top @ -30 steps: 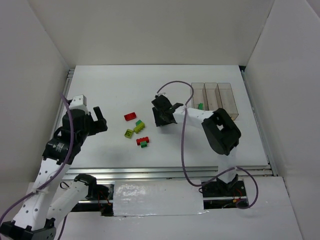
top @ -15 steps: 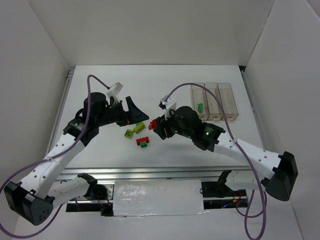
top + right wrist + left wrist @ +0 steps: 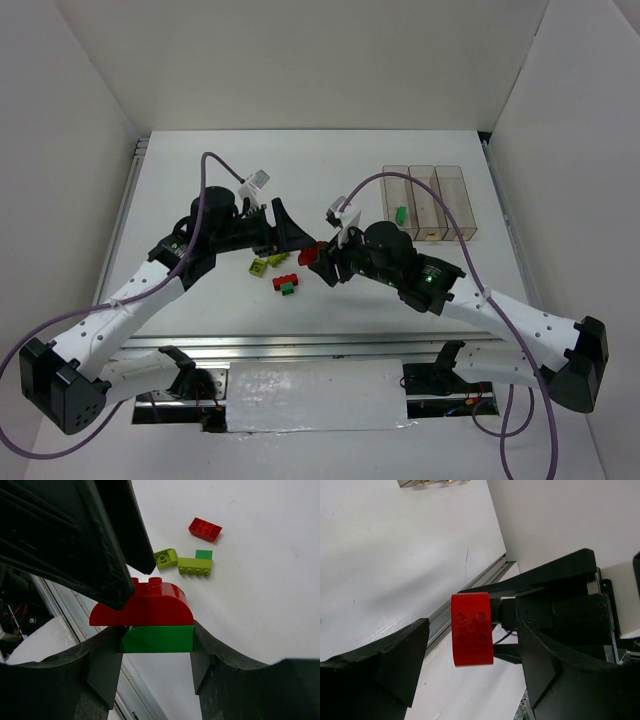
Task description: Sort the legos into containers by color
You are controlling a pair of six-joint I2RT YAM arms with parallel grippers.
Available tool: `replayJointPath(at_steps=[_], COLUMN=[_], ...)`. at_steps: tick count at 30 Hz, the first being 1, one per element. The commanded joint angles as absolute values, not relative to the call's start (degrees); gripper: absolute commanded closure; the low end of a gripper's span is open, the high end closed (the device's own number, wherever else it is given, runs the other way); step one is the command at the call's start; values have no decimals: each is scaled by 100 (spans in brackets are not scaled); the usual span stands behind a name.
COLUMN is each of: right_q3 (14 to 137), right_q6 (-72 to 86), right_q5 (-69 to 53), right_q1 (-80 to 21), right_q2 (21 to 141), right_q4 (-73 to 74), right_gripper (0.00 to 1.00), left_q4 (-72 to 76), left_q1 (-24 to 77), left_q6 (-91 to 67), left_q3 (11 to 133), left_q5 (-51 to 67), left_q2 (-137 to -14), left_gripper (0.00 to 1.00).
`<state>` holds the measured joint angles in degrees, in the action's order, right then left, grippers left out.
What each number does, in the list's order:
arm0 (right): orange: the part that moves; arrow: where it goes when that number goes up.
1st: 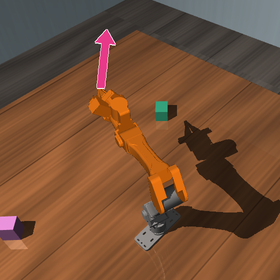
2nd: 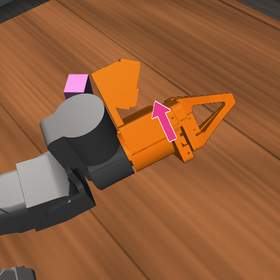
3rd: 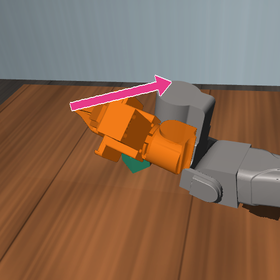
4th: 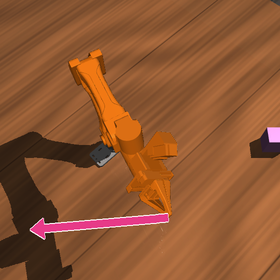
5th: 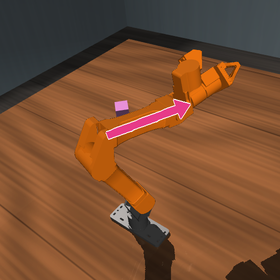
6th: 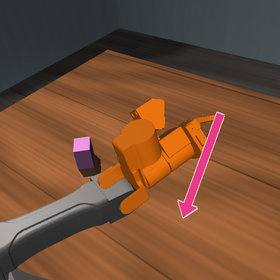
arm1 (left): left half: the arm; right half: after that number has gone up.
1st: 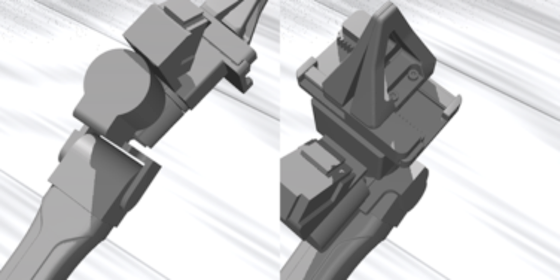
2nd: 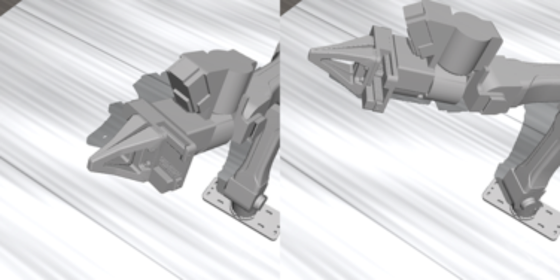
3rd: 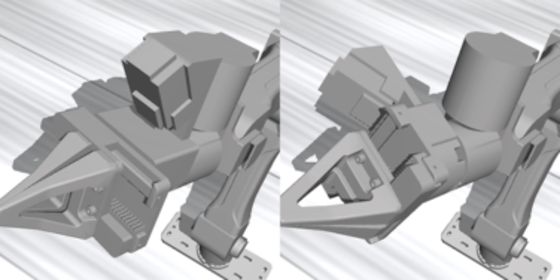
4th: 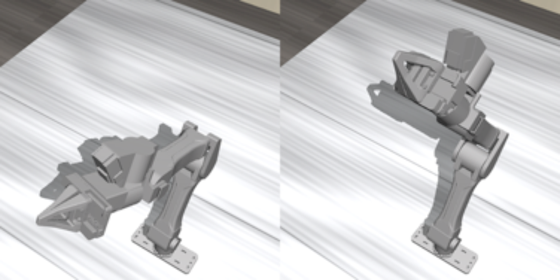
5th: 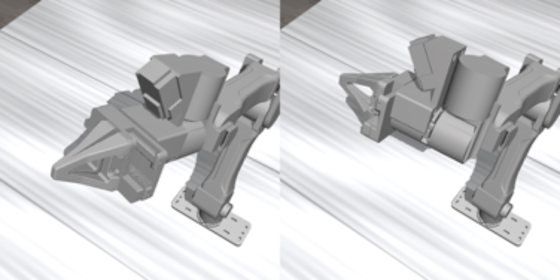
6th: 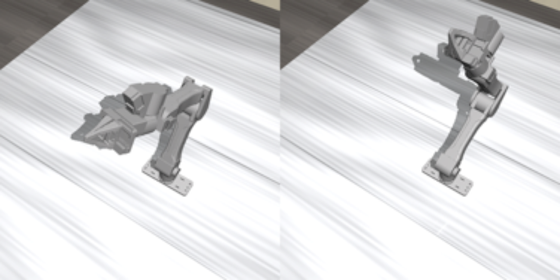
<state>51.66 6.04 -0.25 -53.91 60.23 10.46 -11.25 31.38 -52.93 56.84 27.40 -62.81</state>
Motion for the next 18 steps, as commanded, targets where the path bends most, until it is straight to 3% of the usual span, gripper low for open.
replayJointPath(at_steps=[1,6,10,14,15,16,18], right_q3=[5247,5335,5344,5335,5326,5309,5212], right_q6=[483,475,483,483,492,492,466], right_q5=[-9,334,492,624,624,641,598], right_q1=[-5493,-5581,-5625,-5660,-5651,-5651,-5651], right_q2=[5924,6099,6187,6240,6240,6249,6197], right_q4=[773,800,703,624,598,554,449], right_gripper=[100,100,100,100,100,100,100], left_q4=[-870,-870,-774,-677,-642,-572,-536], left_q1=[3208,3278,3322,3331,3340,3331,3331], left_q6=[-5370,-5361,-5396,-5414,-5414,-5414,-5379], left_q3=[5713,5687,5687,5704,5704,5704,5722], left_q5=[2698,2681,2751,2891,2926,3005,3041], left_q2=[-6354,-6504,-6574,-6601,-6601,-6592,-6574], left_gripper=[17,32,61,75,80,91,100])
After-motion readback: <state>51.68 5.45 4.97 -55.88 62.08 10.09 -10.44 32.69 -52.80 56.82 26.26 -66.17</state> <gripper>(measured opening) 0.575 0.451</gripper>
